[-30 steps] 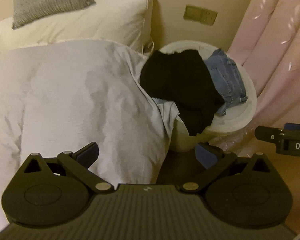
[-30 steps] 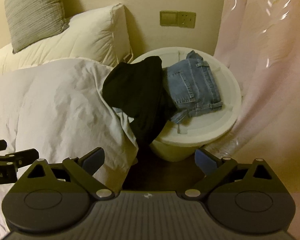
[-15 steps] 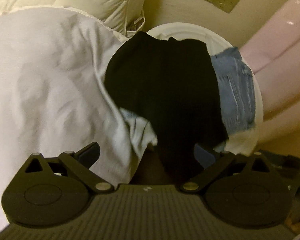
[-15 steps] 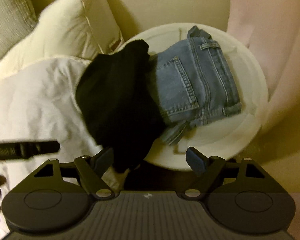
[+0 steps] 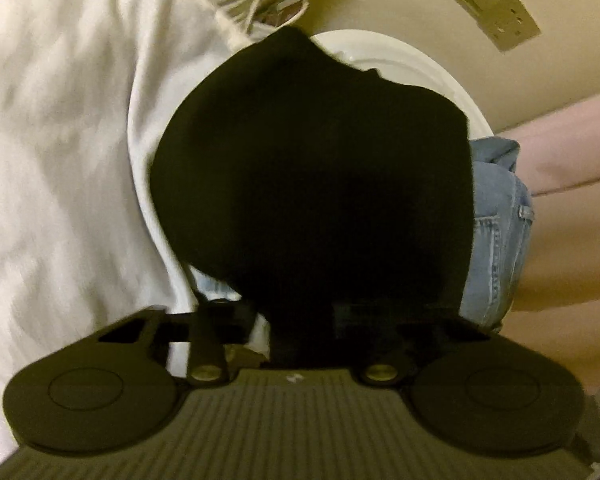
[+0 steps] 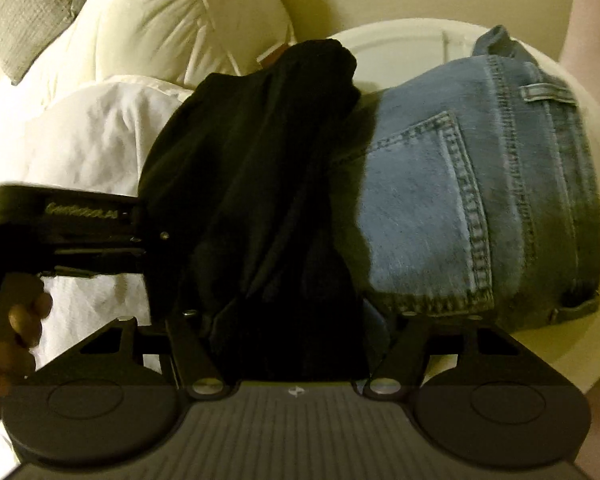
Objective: Fold clothes
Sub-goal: 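Grasp the black garment with both grippers and lift it off the hamper, then carry the black garment to the bed and drop it on the duvet, then move both open grippers toward the crumpled black garment on the bed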
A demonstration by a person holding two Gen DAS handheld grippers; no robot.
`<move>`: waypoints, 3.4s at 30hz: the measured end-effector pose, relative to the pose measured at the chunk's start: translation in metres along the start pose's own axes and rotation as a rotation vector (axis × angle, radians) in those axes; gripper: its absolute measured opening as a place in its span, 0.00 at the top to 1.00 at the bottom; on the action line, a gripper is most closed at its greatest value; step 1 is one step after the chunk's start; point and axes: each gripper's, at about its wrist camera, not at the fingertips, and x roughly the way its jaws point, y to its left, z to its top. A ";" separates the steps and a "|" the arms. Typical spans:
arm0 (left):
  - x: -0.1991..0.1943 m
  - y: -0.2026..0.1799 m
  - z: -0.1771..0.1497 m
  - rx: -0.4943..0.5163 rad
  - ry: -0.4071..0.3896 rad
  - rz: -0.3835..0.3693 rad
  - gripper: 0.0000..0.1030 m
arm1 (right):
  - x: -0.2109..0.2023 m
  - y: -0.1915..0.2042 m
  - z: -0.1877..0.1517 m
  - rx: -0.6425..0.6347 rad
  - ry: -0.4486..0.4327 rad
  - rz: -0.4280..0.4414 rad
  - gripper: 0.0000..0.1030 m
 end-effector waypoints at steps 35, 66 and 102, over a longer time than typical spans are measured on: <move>-0.488 0.124 -0.281 -0.418 -1.089 0.228 0.93 | -0.182 0.291 0.013 -0.414 -0.135 0.975 0.83; -0.537 0.287 -0.739 -1.217 -0.652 0.625 0.74 | -0.143 0.613 -0.411 -1.221 0.384 0.450 0.16; -0.489 0.109 -0.648 -1.288 -0.667 0.806 0.50 | -0.190 0.502 -0.363 -1.496 0.410 0.594 0.14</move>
